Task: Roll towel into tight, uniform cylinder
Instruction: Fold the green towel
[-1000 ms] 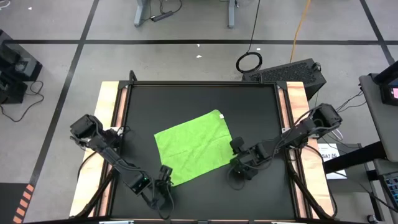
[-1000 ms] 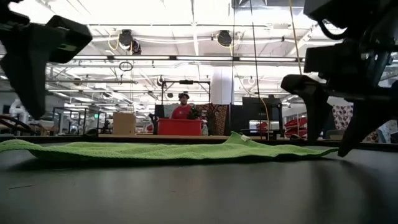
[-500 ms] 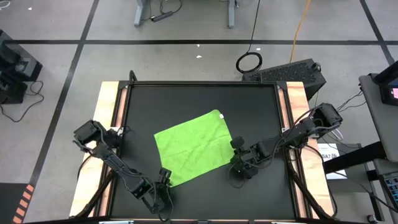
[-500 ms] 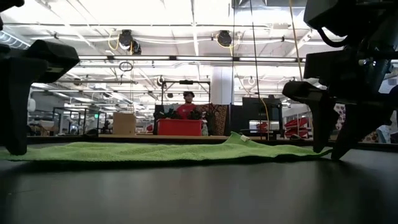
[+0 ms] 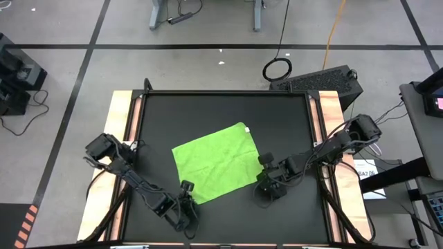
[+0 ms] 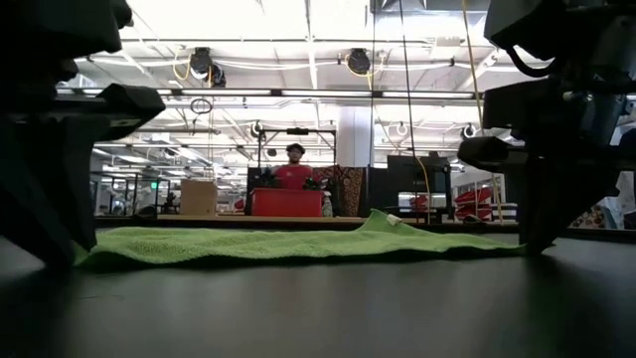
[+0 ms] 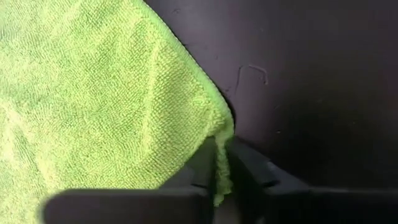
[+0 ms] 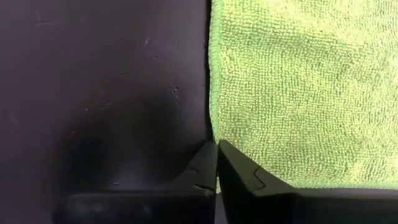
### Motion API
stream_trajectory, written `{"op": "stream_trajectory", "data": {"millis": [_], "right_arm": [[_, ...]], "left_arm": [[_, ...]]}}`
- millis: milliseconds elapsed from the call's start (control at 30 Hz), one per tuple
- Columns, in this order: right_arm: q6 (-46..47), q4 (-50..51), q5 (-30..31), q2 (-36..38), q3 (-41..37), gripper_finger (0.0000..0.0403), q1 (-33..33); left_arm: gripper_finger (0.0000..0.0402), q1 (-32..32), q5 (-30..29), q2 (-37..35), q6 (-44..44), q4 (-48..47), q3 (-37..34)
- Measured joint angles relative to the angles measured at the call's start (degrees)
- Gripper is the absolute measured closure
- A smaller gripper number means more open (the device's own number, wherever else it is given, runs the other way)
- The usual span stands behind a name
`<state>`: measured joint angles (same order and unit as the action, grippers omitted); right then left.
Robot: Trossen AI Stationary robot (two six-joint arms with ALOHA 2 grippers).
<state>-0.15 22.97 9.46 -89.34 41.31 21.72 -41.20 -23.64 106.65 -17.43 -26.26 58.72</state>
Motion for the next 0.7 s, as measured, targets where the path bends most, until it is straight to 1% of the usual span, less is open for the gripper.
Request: {"op": "stream_trajectory", "data": {"millis": [33, 67, 167, 400, 467, 567, 700], "right_arm": [[0.6, 0.2, -0.4, 0.5, 0.0, 0.0401, 0.0], [1.4, 0.3, -0.4, 1.0, -0.1, 0.0401, 0.1], [3.5, 0.8, -1.5, 3.3, -0.2, 0.0402, 0.7], [9.3, 0.8, -8.5, 9.6, -0.1, 0.0402, 2.8], [11.2, 0.8, -10.3, 11.5, -0.1, 0.0402, 3.7], [14.4, 0.3, -14.9, 13.8, 0.0, 0.0403, 4.6], [18.3, -0.9, -18.3, 15.1, 0.0, 0.0403, 6.3]], "left_arm": [[0.0385, 0.1, 0.1, 0.0, 0.3, 0.0, 0.0], [0.0391, 0.1, 0.1, 0.0, 0.7, -0.1, 0.0], [0.0391, 0.1, 0.3, -0.5, 0.3, -0.4, -0.1], [0.0397, -0.1, 2.6, -4.0, -0.3, -0.7, 1.0], [0.0398, -0.2, 2.8, -5.6, -0.3, 0.5, 1.3], [0.0398, -0.3, 4.1, -7.9, -0.3, 2.6, 1.3], [0.0399, -0.3, 4.8, -10.1, -1.8, 5.1, 1.4]]}}
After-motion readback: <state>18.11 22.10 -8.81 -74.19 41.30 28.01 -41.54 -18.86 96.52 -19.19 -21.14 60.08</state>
